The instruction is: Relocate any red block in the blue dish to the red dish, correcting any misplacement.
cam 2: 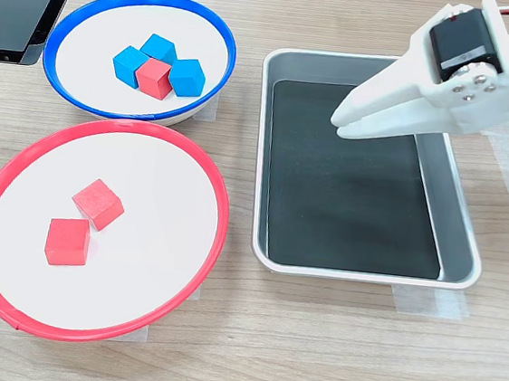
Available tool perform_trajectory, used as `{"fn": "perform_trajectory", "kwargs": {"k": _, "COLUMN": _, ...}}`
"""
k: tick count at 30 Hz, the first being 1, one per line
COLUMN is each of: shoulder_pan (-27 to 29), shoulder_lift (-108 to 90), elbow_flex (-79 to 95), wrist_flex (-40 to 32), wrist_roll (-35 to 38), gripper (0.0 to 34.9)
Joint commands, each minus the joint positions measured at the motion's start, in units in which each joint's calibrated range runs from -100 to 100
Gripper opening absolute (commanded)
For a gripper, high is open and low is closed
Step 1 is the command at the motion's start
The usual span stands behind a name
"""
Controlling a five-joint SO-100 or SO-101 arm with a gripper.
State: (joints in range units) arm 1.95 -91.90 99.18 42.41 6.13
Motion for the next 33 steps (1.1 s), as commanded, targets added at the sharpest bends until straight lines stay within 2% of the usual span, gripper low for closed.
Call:
{"fn": "perform_trajectory", "kwargs": {"k": 1, "shoulder_pan": 0.5, "shoulder_lift": 6.0, "elbow_flex": -6.5, "wrist_flex": -2.5, "wrist_roll": 0.9, "gripper": 0.3}}
{"fn": "perform_trajectory", "kwargs": {"k": 8, "shoulder_pan": 2.0, "shoulder_lift": 26.6, "elbow_flex": -24.9, "wrist_flex": -5.2, "wrist_roll": 3.2, "gripper": 0.3}}
{"fn": "perform_trajectory", "kwargs": {"k": 17, "shoulder_pan": 2.6, "shoulder_lift": 57.4, "elbow_flex": -53.1, "wrist_flex": -5.4, "wrist_roll": 10.9, "gripper": 0.2}}
{"fn": "perform_trajectory", "kwargs": {"k": 24, "shoulder_pan": 3.4, "shoulder_lift": 77.6, "elbow_flex": -74.6, "wrist_flex": 0.1, "wrist_roll": 21.3, "gripper": 0.2}}
{"fn": "perform_trajectory", "kwargs": {"k": 29, "shoulder_pan": 5.4, "shoulder_lift": 87.9, "elbow_flex": -84.8, "wrist_flex": 0.8, "wrist_roll": 30.4, "gripper": 0.2}}
{"fn": "perform_trajectory", "kwargs": {"k": 33, "shoulder_pan": 6.6, "shoulder_lift": 93.1, "elbow_flex": -88.2, "wrist_flex": 0.3, "wrist_roll": 33.4, "gripper": 0.2}}
